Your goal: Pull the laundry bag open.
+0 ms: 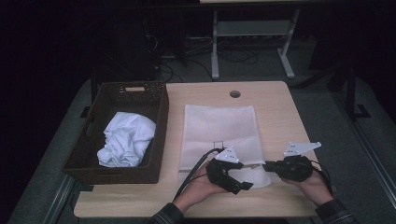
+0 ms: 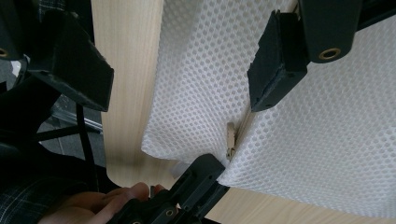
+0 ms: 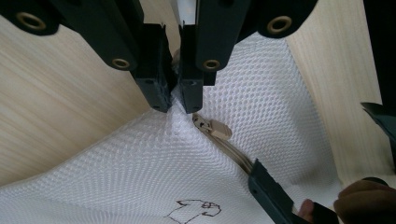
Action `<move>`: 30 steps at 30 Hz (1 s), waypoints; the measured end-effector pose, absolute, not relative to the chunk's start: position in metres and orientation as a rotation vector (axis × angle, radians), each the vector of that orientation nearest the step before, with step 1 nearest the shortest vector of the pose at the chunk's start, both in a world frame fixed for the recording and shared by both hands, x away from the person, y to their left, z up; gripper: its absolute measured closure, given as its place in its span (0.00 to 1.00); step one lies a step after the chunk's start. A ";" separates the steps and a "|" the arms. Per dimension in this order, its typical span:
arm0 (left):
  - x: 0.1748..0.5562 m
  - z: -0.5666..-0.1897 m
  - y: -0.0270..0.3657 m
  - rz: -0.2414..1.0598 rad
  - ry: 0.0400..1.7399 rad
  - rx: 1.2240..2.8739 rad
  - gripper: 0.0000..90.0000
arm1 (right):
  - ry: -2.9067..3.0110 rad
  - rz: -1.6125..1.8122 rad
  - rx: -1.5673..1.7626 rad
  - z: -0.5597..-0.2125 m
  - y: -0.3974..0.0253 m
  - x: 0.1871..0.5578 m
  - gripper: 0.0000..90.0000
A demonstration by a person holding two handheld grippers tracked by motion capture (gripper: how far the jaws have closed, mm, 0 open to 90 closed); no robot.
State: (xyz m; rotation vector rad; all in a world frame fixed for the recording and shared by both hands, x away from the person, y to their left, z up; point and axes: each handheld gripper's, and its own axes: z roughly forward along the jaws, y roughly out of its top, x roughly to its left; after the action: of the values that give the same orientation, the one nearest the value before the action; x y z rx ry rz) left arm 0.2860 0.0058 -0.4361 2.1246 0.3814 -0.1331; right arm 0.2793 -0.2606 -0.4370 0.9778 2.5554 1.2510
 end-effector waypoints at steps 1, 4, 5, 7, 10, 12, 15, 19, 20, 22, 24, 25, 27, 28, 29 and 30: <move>0.288 -0.437 0.003 -0.134 0.383 2.126 0.24 | 2.554 1.259 0.976 -0.436 -0.260 0.278 0.92; 0.289 -0.439 -0.001 -0.147 0.382 2.120 0.26 | 2.553 1.268 0.964 -0.434 -0.260 0.277 0.92; 0.290 -0.440 -0.002 -0.159 0.381 2.120 0.28 | 2.552 1.270 0.961 -0.434 -0.260 0.277 0.92; 0.290 -0.440 -0.003 -0.161 0.383 2.118 0.31 | 2.553 1.273 0.956 -0.433 -0.259 0.276 0.92; 0.292 -0.442 -0.006 -0.161 0.381 2.120 0.36 | 2.556 1.283 0.950 -0.432 -0.258 0.275 0.92; 0.293 -0.444 -0.007 -0.158 0.379 2.123 0.40 | 2.561 1.286 0.942 -0.432 -0.257 0.274 0.92; 0.293 -0.446 -0.010 -0.147 0.378 2.137 0.47 | 2.567 1.289 0.930 -0.431 -0.256 0.273 0.92; 0.295 -0.449 -0.012 -0.134 0.386 2.140 0.53 | 2.567 1.298 0.914 -0.431 -0.254 0.272 0.92; 0.296 -0.449 -0.012 -0.136 0.388 2.139 0.55 | 2.568 1.301 0.913 -0.431 -0.254 0.272 0.92; 0.297 -0.450 -0.012 -0.130 0.393 2.137 0.61 | 2.573 1.305 0.905 -0.431 -0.254 0.271 0.92; 0.298 -0.450 -0.012 -0.120 0.396 2.138 0.66 | 2.574 1.310 0.898 -0.430 -0.253 0.271 0.92; 0.299 -0.450 -0.012 -0.114 0.400 2.138 0.69 | 2.573 1.311 0.898 -0.430 -0.253 0.271 0.92; 0.301 -0.451 -0.012 -0.103 0.401 2.136 0.74 | 2.570 1.312 0.899 -0.430 -0.253 0.271 0.92; 0.301 -0.451 -0.012 -0.102 0.407 2.128 0.77 | 2.569 1.314 0.900 -0.430 -0.253 0.270 0.92; 0.302 -0.451 -0.012 -0.103 0.408 2.125 0.80 | 2.568 1.314 0.901 -0.430 -0.253 0.270 0.92; 0.302 -0.451 -0.012 -0.105 0.409 2.122 0.82 | 2.566 1.316 0.900 -0.430 -0.253 0.270 0.92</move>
State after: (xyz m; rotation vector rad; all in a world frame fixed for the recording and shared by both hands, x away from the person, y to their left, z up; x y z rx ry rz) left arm 0.3022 -0.0116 -0.4514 2.1223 0.4095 -0.1050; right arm 0.2701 -0.2534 -0.4296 0.8997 2.5659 1.3163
